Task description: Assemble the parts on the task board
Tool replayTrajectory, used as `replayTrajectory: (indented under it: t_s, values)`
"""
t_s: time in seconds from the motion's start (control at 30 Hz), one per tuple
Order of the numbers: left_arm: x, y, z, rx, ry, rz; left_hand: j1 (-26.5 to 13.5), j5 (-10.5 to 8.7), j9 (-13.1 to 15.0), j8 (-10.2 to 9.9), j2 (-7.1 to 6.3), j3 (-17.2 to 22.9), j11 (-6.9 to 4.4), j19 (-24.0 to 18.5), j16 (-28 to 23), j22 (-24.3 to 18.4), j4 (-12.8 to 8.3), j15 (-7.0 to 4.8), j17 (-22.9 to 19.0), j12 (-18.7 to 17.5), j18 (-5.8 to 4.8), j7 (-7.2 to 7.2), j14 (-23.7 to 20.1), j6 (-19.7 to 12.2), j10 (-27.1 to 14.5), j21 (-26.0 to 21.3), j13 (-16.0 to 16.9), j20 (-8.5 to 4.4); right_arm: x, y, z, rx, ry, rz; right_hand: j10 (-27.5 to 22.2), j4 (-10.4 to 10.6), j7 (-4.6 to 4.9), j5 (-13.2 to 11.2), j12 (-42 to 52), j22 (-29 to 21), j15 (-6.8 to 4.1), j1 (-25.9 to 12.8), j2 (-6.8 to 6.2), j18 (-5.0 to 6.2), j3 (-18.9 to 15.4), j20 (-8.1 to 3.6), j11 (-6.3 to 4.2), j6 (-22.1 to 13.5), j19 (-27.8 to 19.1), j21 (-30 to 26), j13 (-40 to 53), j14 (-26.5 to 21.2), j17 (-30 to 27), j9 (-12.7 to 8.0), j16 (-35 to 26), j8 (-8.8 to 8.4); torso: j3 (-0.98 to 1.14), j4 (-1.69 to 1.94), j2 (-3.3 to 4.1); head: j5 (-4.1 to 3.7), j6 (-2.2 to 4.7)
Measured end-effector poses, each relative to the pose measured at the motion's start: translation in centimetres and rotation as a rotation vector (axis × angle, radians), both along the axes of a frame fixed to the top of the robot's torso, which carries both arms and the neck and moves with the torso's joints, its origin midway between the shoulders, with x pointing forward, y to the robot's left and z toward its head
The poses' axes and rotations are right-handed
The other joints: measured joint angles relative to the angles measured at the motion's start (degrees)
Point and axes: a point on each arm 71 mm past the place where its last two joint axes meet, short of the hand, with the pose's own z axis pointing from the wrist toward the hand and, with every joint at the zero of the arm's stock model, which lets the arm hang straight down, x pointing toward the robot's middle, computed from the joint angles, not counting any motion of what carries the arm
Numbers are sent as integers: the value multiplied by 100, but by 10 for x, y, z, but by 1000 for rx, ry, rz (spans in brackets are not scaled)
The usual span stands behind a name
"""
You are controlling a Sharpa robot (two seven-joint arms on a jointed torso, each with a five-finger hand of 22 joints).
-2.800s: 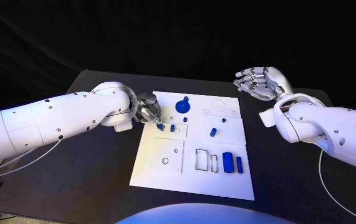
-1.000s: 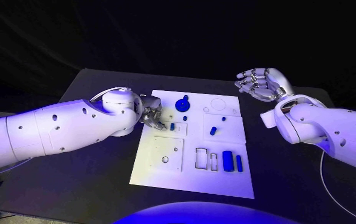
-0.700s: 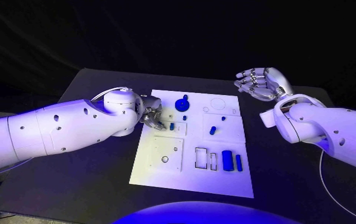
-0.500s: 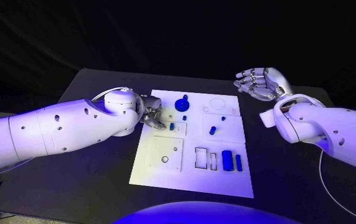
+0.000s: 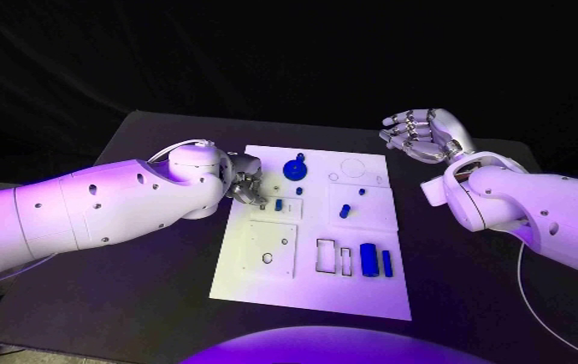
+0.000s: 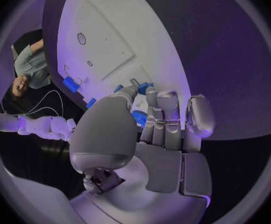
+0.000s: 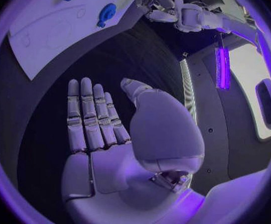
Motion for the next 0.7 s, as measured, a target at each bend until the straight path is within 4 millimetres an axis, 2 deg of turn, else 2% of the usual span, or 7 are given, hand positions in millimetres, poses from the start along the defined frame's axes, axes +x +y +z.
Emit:
replayTrajectory:
  t_s: [0.23, 0.43, 0.53, 0.57, 0.63, 0.7]
  values:
    - [1, 0, 0, 1, 14, 2, -1, -9, -5, 7, 0, 59, 42, -20, -23, -23, 4, 0, -14, -66, 0, 20, 0, -20, -46, 0, -82, -19, 0, 0, 0, 0, 0, 0, 0, 0, 0, 0, 0, 0, 0, 0, 0, 0, 0, 0, 0, 0, 0, 0, 0, 0, 0, 0, 0, 0, -1, 1, -1, -3, -7]
    - [2, 1, 1, -4, 26, 6, 31, 41, -5, -82, 16, 400, 52, -33, -45, -44, 3, 0, -26, -137, 0, 61, 0, -59, -134, -28, -197, -6, 0, 0, 0, 0, 1, 0, 0, 0, 0, 0, 0, 0, 0, 0, 0, 0, 0, 0, 0, 0, 0, 0, 0, 0, 1, 0, 0, 0, -3, 1, -1, -8, -7]
    - [2, 2, 1, -8, 33, 10, 182, 40, -5, -115, 42, 547, 83, -49, -50, -59, 151, 1, -44, -218, 0, 95, -1, -94, -165, -49, -283, 9, 0, 0, 0, 0, 1, 0, 0, 0, 0, 0, 0, 1, 0, 0, 0, 0, 0, 0, 0, 0, 0, 0, 0, 0, 1, 0, 0, 0, -3, 1, -1, -8, -8]
    - [2, 2, 1, -10, 35, 12, 237, 39, -5, -116, 36, 613, 103, -61, -50, -60, 197, 2, -47, -228, 0, 111, -1, -112, -185, -49, -307, 21, 0, 0, 0, 0, 1, 0, 0, 0, 0, 0, 0, 1, 0, 0, 0, 0, 0, 0, 0, 0, 0, 0, 0, 0, 1, 1, 0, 0, -3, 1, -1, -8, -8]
    - [2, 4, 1, -14, 41, 17, 353, 33, -5, -134, 5, 994, 124, -61, -62, -60, 213, 23, -47, -273, 0, 137, -21, -178, -206, -49, -372, 21, 0, 0, 0, 0, 1, 0, 0, 0, 0, 0, 0, 1, 0, 0, 0, 0, 0, 0, 0, 0, 0, 0, 0, 0, 1, 0, 0, 0, -3, 1, -1, -10, -8]
    - [2, 6, 1, -17, 45, 24, 440, 5, -253, -164, -82, 1347, 152, -81, -71, -60, 241, 25, -47, -304, 0, 166, -21, -225, -234, -49, -432, 42, 0, 0, 0, 0, 1, 0, 0, 0, 0, 0, 0, 1, 0, 0, 0, 0, 0, 0, 0, 0, 0, 0, 0, 0, 1, 1, 0, 0, -3, 2, -1, -12, -8]
